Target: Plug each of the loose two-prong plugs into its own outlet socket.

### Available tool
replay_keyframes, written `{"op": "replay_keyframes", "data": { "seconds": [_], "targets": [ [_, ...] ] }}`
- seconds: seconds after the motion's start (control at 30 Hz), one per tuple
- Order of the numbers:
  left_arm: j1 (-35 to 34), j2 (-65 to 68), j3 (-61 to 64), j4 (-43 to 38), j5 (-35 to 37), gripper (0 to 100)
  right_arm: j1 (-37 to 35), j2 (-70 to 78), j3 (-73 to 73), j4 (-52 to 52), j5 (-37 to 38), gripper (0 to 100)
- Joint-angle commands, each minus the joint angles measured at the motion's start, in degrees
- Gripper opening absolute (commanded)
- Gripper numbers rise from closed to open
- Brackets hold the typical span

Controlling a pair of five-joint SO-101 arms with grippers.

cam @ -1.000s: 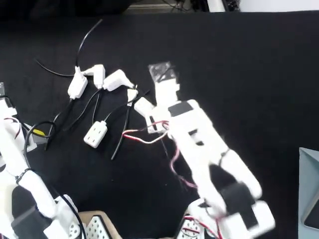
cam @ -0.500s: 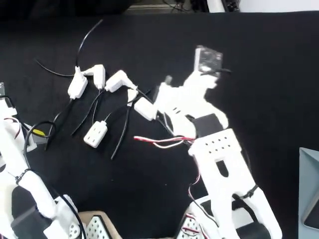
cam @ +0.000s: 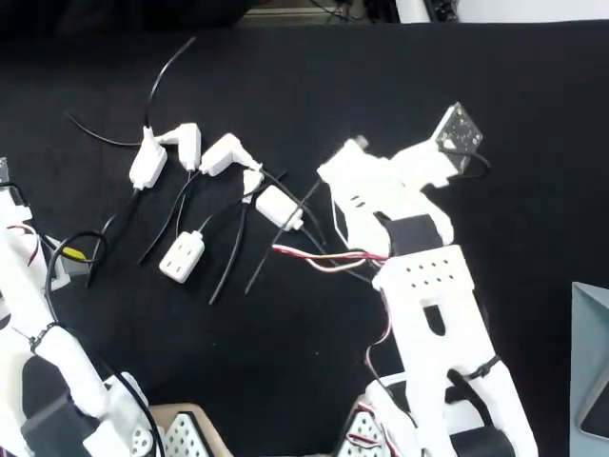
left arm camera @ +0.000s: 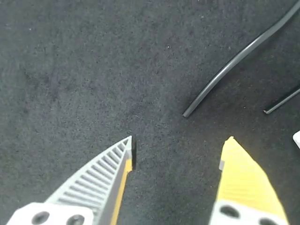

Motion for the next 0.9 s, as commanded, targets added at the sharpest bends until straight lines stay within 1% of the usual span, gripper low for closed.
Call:
{"op": "replay_keyframes", "data": {
  "seconds": [0.0,0.07,0.13,0.23,0.3,0.37,0.43,0.47,0.57,0.63,0.7,0.77,0.87],
  "targets": [
    [0.0,-1.8,-0.2,-0.3,0.4,30,0.8,-2.5,-0.9,1.7,-0.3,30.4],
    [0.0,-1.8,-0.2,-0.3,0.4,30,0.8,-2.5,-1.1,2.8,0.0,38.9],
    [0.0,-1.8,-0.2,-0.3,0.4,30,0.7,-2.5,-2.2,5.5,2.3,40.9],
    [0.0,-1.8,-0.2,-0.3,0.4,30,0.7,-2.5,-6.0,14.2,9.2,36.0],
    [0.0,-1.8,-0.2,-0.3,0.4,30,1.3,-2.4,-8.9,20.2,14.9,29.5],
    [0.0,-1.8,-0.2,-0.3,0.4,30,3.2,-2.0,-11.7,24.1,21.7,22.2],
    [0.2,-1.8,-0.2,-0.3,0.4,30,5.1,-2.0,-12.6,24.7,31.3,17.5],
    [0.2,-1.8,-0.2,-0.3,0.4,30,6.2,-2.0,-12.5,24.7,37.4,16.4],
    [0.3,-1.8,-0.2,-0.3,0.4,30,7.3,-2.0,-10.5,24.8,58.9,16.1],
    [0.3,-1.8,-0.2,-0.3,0.4,30,7.5,-2.0,-8.4,24.8,75.8,15.9],
    [0.2,-1.8,-0.2,-0.3,0.4,30,7.5,-1.9,-6.5,24.8,90.5,14.9],
    [0.1,-1.8,-0.2,-0.3,0.4,30,7.5,-1.9,-4.1,24.3,100.9,11.3],
    [0.1,-1.8,-0.2,-0.3,0.4,30,7.6,-0.4,-2.7,21.7,110.9,5.0]
  ]
}}
